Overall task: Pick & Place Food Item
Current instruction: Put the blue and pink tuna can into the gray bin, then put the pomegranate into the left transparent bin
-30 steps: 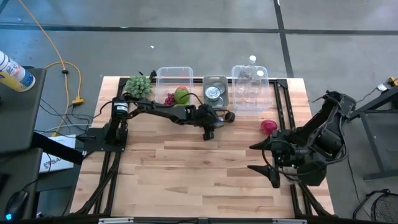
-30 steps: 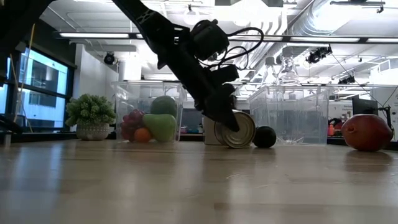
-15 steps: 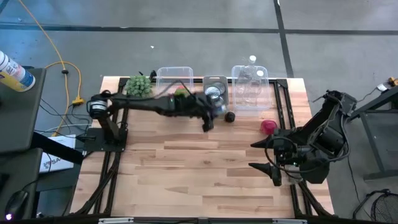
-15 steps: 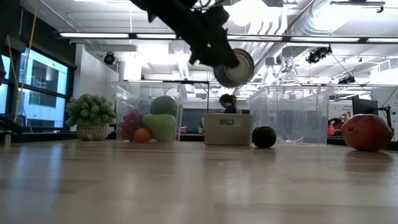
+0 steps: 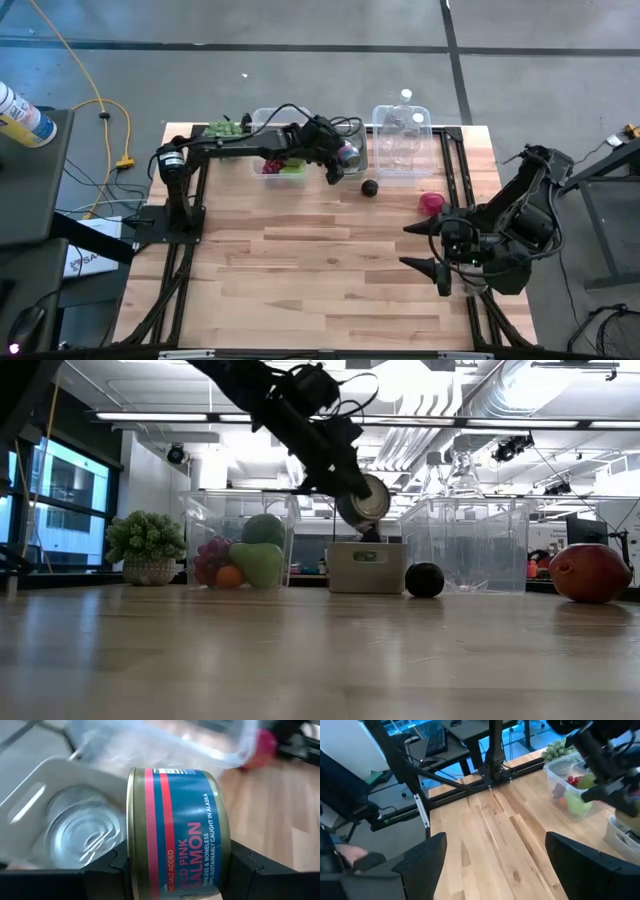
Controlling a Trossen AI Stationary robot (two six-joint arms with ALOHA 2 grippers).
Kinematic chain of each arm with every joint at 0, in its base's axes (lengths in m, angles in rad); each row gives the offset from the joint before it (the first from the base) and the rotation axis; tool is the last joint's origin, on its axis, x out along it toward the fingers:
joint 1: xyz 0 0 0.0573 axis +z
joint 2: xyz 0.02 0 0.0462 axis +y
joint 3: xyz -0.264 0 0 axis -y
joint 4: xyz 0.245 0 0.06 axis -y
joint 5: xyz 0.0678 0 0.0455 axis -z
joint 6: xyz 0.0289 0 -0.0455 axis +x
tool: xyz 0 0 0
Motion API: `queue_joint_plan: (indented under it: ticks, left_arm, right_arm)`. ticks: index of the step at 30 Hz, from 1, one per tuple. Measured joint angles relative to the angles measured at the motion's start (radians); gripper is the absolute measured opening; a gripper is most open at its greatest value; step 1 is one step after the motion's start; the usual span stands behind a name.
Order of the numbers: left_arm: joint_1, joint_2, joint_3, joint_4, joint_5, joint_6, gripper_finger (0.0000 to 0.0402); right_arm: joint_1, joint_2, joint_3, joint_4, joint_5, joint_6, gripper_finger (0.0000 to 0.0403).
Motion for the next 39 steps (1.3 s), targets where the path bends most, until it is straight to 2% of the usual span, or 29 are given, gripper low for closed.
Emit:
queue_joint_plan:
  ticks: [5, 9, 14, 20, 25, 30, 33, 39]
  left_arm:
    - [0.000, 0.026, 0.000, -0.006, 0.000, 0.088, 0.0181]
    - [0.006, 0.034, 0.003, 0.027, -0.078, 0.152, 0.0181]
    - [0.035, 0.066, 0.001, 0.000, 0.043, 0.192, 0.0181]
    - [0.037, 0.079, 0.001, 0.001, 0.029, 0.205, 0.0181]
    - [0.031, 0.079, 0.001, -0.004, 0.034, 0.289, 0.0184]
    - [0.027, 0.090, 0.001, 0.001, 0.009, 0.308, 0.0279]
    - [0.026, 0.090, 0.001, 0.010, -0.010, 0.312, 0.0323]
    - [0.026, 0.071, 0.001, -0.001, -0.030, 0.317, 0.0348]
  right_arm:
    - [0.000, 0.000, 0.000, 0.000, 0.044, 0.000, 0.0329]
    - [0.000, 0.000, 0.000, 0.002, 0.074, 0.000, 0.0329]
    - [-0.003, 0.001, 0.000, 0.002, 0.089, 0.000, 0.0329]
    - [-0.032, 0.001, 0.000, 0.002, 0.077, 0.002, 0.0329]
    - [-0.053, 0.011, 0.000, 0.002, 0.063, 0.004, 0.0329]
    - [-0.059, 0.013, 0.000, 0.002, 0.051, 0.027, 0.0329]
    - [-0.059, 0.014, 0.000, 0.002, 0.055, 0.030, 0.0329]
    - [-0.059, 0.026, 0.000, 0.002, 0.087, 0.030, 0.0329]
